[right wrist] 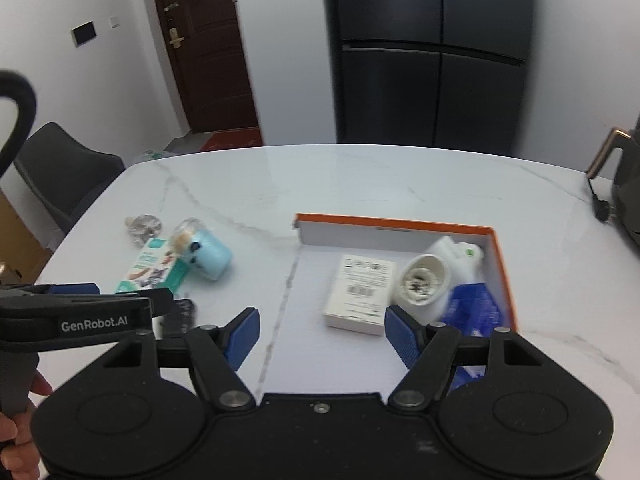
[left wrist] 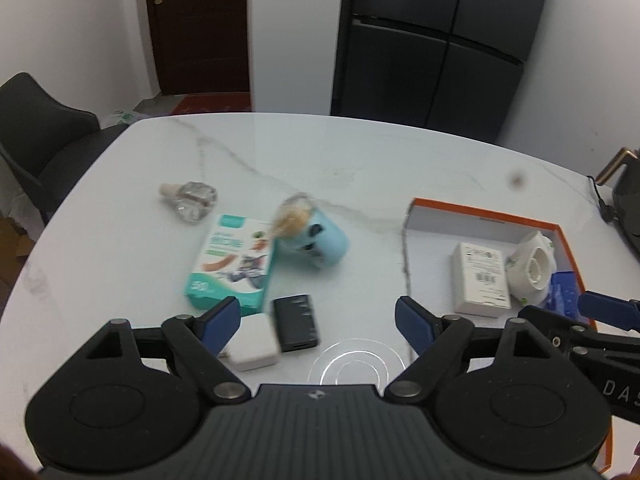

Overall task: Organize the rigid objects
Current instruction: 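Grasp the teal bandage box with left gripper while right grasps toothpick jar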

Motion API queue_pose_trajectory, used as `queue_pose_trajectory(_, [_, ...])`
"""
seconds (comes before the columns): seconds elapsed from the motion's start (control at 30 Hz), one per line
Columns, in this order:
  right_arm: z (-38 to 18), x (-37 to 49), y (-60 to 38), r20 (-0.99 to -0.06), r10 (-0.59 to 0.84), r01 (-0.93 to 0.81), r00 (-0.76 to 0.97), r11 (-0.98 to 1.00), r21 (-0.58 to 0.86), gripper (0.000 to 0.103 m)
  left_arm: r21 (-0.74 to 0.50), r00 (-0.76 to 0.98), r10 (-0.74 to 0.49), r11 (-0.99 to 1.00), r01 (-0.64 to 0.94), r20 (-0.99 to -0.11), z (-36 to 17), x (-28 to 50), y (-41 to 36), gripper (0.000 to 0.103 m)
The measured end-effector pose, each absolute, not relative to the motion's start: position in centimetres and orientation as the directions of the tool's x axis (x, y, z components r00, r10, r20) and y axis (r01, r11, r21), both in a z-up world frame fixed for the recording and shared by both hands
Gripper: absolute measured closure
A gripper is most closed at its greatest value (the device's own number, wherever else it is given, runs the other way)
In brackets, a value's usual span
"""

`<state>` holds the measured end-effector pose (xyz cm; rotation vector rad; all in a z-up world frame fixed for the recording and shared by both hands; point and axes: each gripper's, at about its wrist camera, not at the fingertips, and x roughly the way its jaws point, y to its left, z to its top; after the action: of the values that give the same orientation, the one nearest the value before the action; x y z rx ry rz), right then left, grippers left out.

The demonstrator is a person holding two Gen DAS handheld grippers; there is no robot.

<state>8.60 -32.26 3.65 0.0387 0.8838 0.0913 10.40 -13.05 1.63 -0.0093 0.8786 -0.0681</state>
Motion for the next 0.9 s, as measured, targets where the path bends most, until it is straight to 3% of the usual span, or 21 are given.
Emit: queue_pose_trajectory(0.9, [2.3, 10.2, -25.5, -0.786, 0.153, -0.15, 0.599, 0.986, 0.078, 0.021, -0.026, 0.615, -0.015, 1.0, -0.01, -0.788, 0.5, 11.9, -6.4, 0.016])
